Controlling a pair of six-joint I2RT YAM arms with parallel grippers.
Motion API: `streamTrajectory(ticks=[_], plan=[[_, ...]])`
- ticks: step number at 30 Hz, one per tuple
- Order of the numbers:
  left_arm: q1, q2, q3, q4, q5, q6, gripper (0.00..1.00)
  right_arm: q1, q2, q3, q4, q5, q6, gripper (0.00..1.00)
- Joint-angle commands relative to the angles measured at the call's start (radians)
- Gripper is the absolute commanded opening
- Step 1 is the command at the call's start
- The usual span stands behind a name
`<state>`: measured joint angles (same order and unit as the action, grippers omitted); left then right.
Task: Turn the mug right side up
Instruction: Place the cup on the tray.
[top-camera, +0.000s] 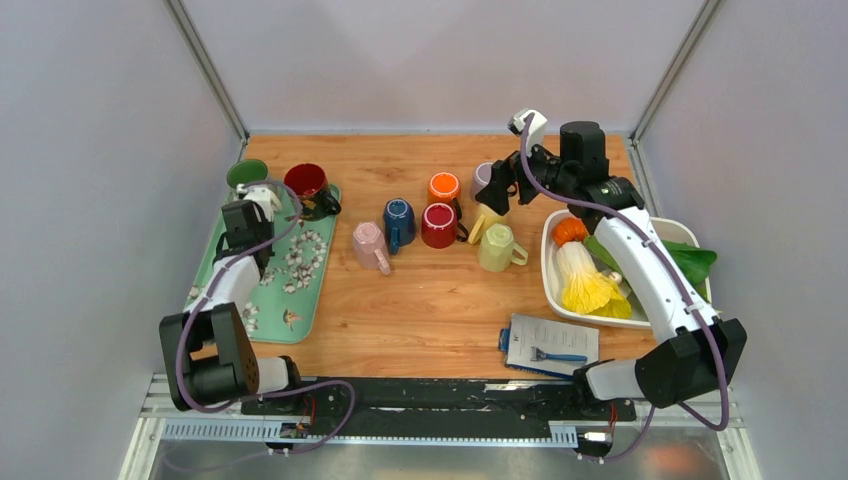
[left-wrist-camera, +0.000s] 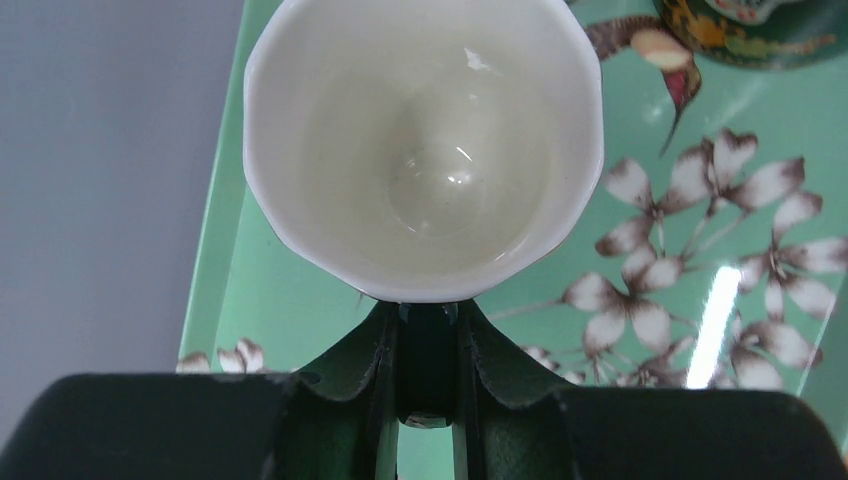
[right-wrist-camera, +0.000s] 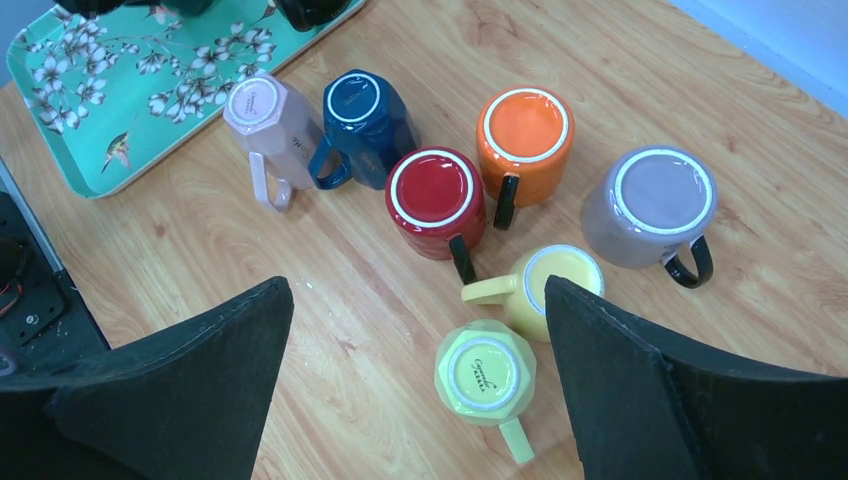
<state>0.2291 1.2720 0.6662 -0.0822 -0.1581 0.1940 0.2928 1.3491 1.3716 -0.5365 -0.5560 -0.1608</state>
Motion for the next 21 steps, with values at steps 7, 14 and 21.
streamTrajectory(ticks=[7, 14, 21], plan=[[0.112, 0.198, 0.157, 0.175, 0.086, -0.011, 0.0, -0.003, 0.004, 0.049, -0.049, 0.007, -0.023, 1.0], [0.151, 0.264, 0.21, 0.153, 0.18, -0.044, 0.0, -0.004, -0.003, 0.036, -0.049, 0.022, -0.04, 1.0], [0.179, 0.333, 0.293, 0.087, 0.222, -0.007, 0.0, -0.004, -0.008, 0.021, -0.05, 0.034, -0.039, 1.0]])
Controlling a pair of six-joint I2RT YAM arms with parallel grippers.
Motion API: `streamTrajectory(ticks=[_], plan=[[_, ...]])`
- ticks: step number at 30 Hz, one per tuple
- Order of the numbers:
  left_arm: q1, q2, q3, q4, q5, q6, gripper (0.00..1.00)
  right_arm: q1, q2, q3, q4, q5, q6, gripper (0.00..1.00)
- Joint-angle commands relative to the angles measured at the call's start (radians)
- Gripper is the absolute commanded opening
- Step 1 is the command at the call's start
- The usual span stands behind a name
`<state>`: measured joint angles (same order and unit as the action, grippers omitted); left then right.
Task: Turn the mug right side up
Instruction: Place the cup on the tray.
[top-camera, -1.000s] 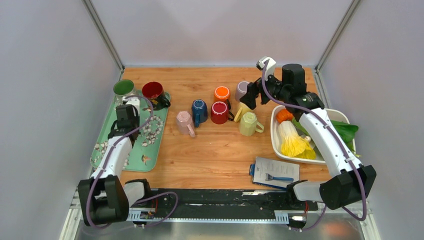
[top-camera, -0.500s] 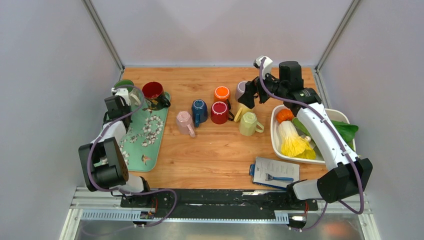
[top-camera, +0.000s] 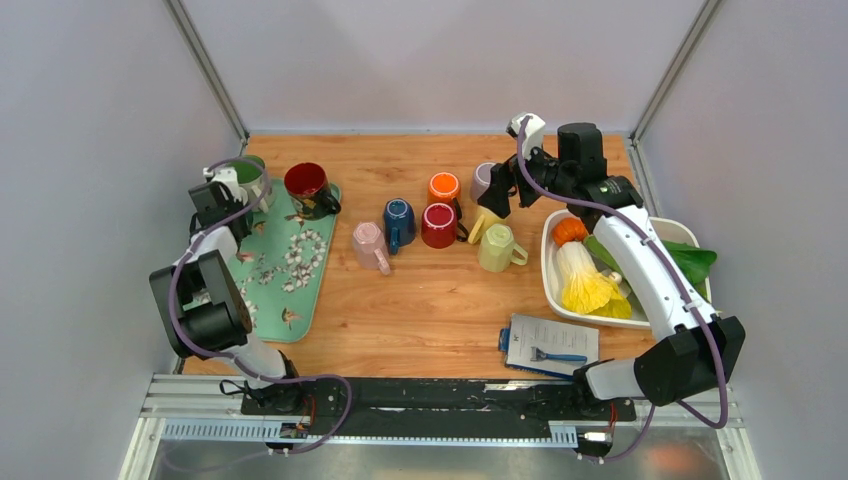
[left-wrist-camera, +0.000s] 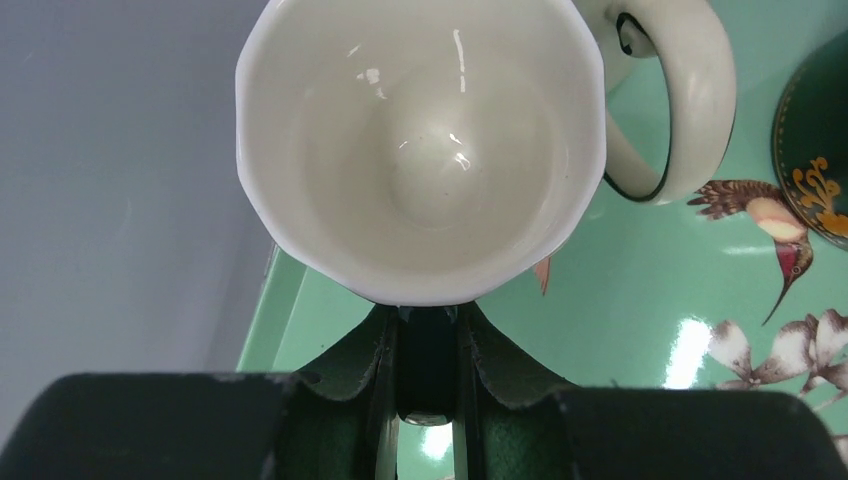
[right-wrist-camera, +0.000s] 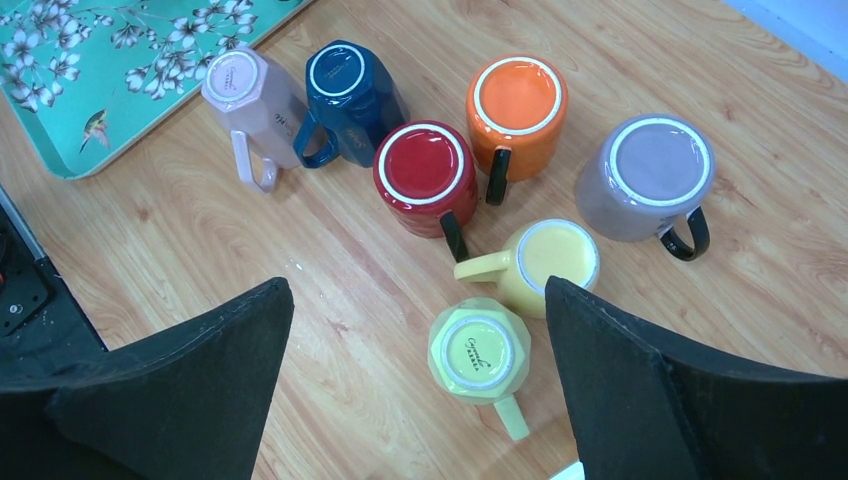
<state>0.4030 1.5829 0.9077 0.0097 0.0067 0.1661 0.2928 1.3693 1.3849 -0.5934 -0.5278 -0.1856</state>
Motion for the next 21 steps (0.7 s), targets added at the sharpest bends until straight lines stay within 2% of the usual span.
streamTrajectory(ticks=[1, 4, 7, 11, 16, 21], plan=[[0.005, 0.024, 0.055, -0.005, 0.058, 0.024, 0.0, -0.004, -0.031, 0.004, 0.007, 0.007, -0.014, 1.0], [0.01, 0.046, 0.086, -0.054, 0.058, 0.03, 0.05, -0.004, -0.038, -0.013, 0.011, 0.006, -0.014, 1.0], [0.013, 0.07, 0.119, -0.108, 0.069, 0.023, 0.2, -0.004, -0.045, -0.025, 0.016, 0.005, -0.011, 1.0], [0.014, 0.079, 0.132, -0.125, 0.05, 0.014, 0.3, -0.004, -0.044, -0.024, 0.017, 0.005, -0.009, 1.0], [0.014, 0.05, 0.105, -0.122, 0.027, 0.028, 0.36, -0.004, -0.045, -0.027, 0.019, 0.004, -0.009, 1.0], [0.014, 0.028, 0.087, -0.132, 0.0, 0.04, 0.39, -0.003, -0.045, -0.032, 0.026, -0.001, -0.004, 1.0]])
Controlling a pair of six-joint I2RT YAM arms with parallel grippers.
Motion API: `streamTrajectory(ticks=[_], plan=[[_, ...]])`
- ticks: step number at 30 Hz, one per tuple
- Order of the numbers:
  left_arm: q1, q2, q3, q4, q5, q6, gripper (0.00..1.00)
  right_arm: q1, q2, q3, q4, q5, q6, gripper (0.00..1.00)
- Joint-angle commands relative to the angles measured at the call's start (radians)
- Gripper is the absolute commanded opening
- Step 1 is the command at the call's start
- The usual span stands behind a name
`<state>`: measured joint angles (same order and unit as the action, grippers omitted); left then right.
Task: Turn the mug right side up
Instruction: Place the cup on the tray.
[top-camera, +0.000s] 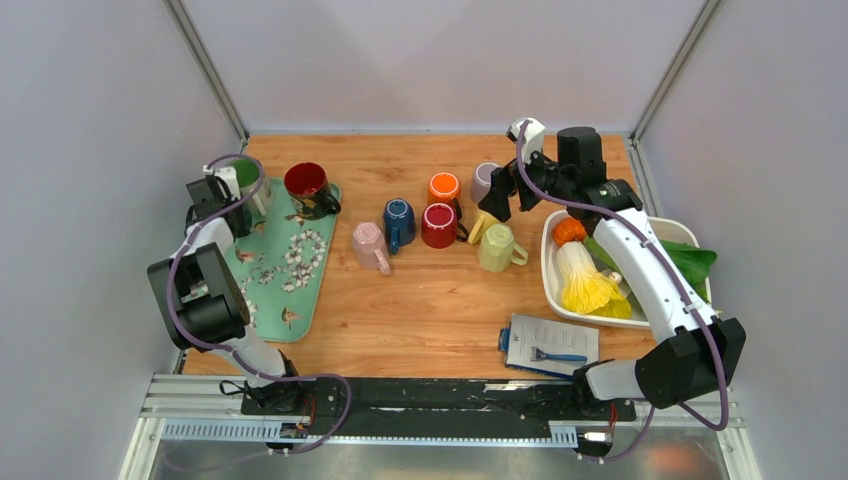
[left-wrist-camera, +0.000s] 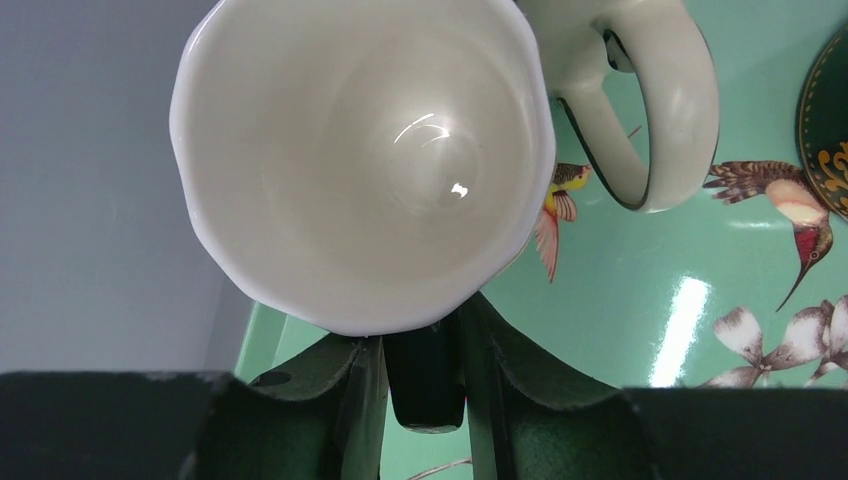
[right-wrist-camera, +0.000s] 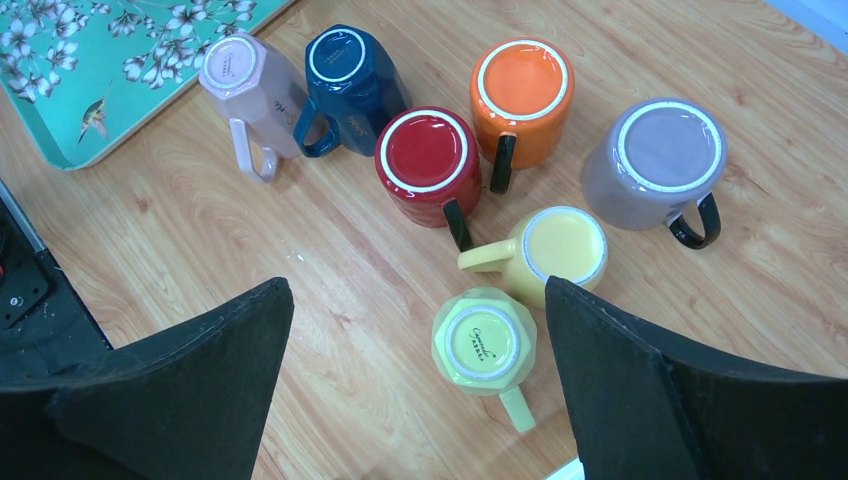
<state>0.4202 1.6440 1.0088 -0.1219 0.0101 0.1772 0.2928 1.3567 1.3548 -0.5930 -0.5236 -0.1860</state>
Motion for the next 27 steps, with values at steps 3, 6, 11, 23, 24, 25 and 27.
streamTrajectory(ticks=[3, 6, 11, 23, 24, 25, 27], plan=[[-0.003, -0.045, -0.022, 0.001, -0.007, 0.036, 0.39, -0.003, -0.031, -0.002, 0.028, -0.008, 0.0, 1.0], [-0.003, -0.055, -0.024, -0.001, -0.053, 0.051, 0.38, -0.004, -0.031, -0.006, 0.031, -0.01, 0.003, 1.0], [-0.003, -0.063, -0.019, -0.01, -0.107, 0.099, 0.36, -0.004, -0.038, -0.017, 0.036, -0.009, 0.006, 1.0], [-0.004, -0.087, -0.011, -0.003, -0.196, 0.13, 0.37, -0.004, -0.037, -0.024, 0.046, -0.017, 0.014, 1.0], [-0.003, -0.09, -0.012, -0.006, -0.191, 0.128, 0.38, -0.003, -0.037, -0.024, 0.046, -0.018, 0.014, 1.0], [-0.003, -0.099, -0.016, -0.01, -0.187, 0.125, 0.39, -0.004, -0.039, -0.027, 0.047, -0.018, 0.014, 1.0], [-0.004, -0.116, -0.021, -0.02, -0.179, 0.12, 0.4, -0.004, -0.043, -0.034, 0.047, -0.016, 0.013, 1.0]])
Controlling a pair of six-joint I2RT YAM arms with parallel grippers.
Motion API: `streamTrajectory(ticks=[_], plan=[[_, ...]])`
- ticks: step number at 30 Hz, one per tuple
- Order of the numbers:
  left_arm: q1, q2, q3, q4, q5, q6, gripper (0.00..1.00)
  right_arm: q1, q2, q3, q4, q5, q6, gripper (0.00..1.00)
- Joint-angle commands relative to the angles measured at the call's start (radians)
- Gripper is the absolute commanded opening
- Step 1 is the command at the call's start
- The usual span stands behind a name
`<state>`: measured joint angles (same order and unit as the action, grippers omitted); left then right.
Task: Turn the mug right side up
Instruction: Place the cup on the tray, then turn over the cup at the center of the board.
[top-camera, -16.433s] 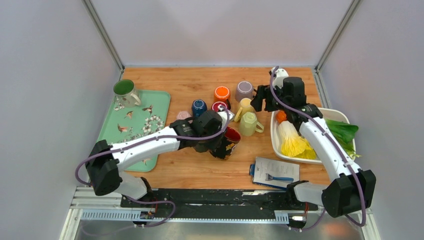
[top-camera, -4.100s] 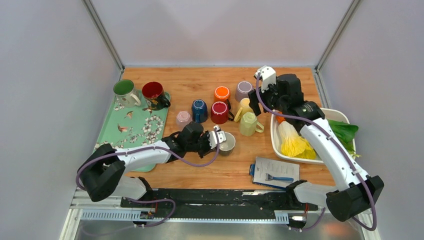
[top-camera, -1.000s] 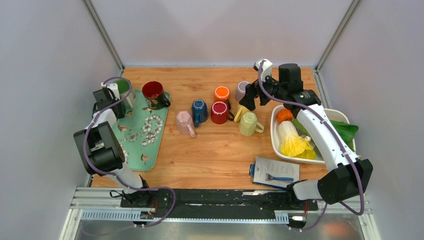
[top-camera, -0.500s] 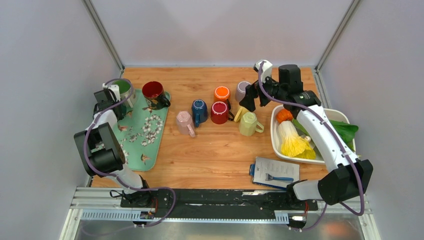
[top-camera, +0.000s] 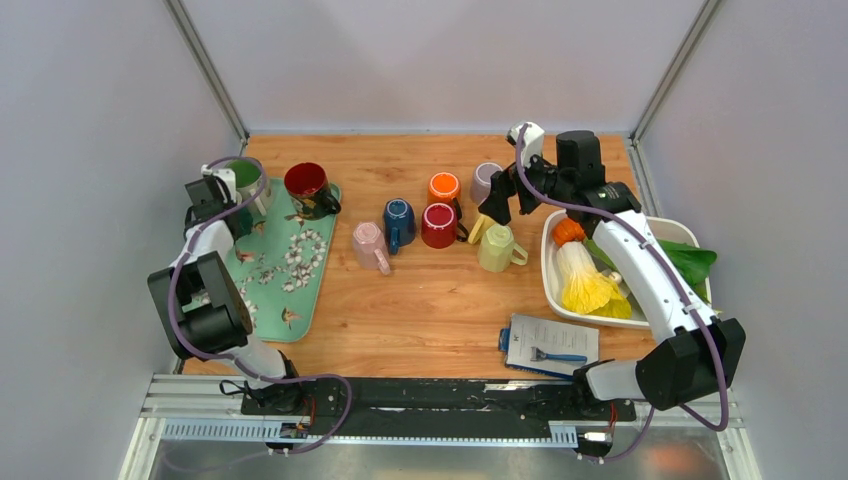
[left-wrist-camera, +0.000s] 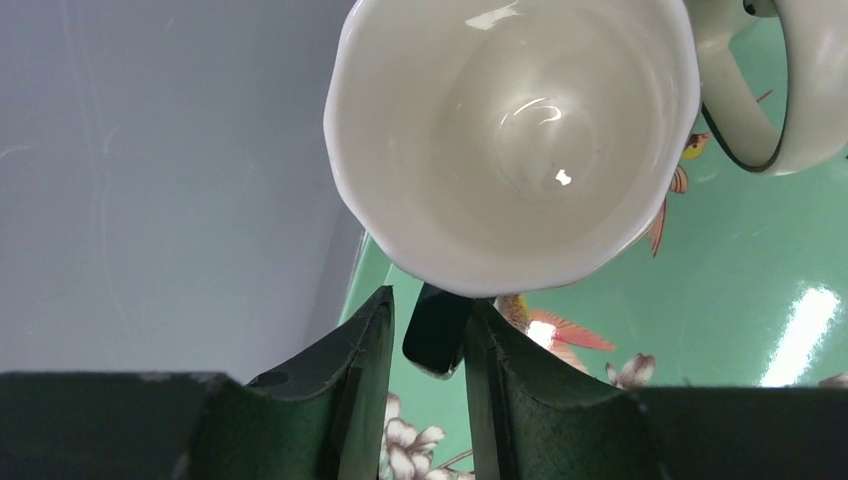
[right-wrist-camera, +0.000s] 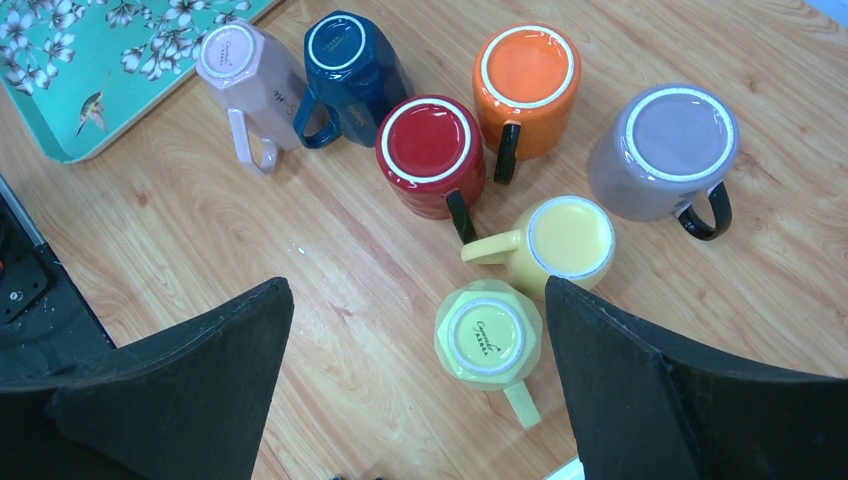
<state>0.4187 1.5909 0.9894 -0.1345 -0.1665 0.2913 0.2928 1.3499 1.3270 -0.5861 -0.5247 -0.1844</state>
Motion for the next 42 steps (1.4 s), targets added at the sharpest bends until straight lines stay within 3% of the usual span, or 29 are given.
streamTrajectory(ticks=[1, 11, 14, 21, 27, 30, 36, 42], plan=[[-0.002, -0.07, -0.004, -0.015, 0.003, 0.004, 0.42, -0.004, -0.038, -0.011, 0.04, -0.016, 0.011, 1.0], [-0.002, -0.233, -0.017, -0.125, 0.089, -0.024, 0.45, -0.003, -0.049, -0.042, 0.048, -0.027, 0.006, 1.0], [-0.003, -0.295, 0.001, -0.19, 0.148, -0.054, 0.52, 0.011, -0.041, -0.038, 0.048, -0.02, -0.002, 1.0], [-0.003, -0.48, 0.014, -0.226, 0.521, -0.088, 0.53, 0.232, 0.023, -0.037, 0.044, 0.15, -0.114, 0.96], [-0.003, -0.491, 0.145, -0.342, 0.747, -0.152, 0.51, 0.42, 0.115, -0.03, 0.139, 0.24, -0.122, 0.96], [-0.004, -0.499, 0.189, -0.366, 0.841, -0.217, 0.51, 0.453, 0.198, 0.017, 0.19, 0.263, -0.061, 0.95], [-0.007, -0.46, 0.258, -0.377, 0.862, -0.425, 0.52, 0.53, 0.451, 0.278, 0.222, 0.353, 0.026, 0.93], [-0.014, -0.467, 0.291, -0.406, 0.867, -0.405, 0.52, 0.59, 0.612, 0.446, 0.221, 0.451, 0.014, 0.92]])
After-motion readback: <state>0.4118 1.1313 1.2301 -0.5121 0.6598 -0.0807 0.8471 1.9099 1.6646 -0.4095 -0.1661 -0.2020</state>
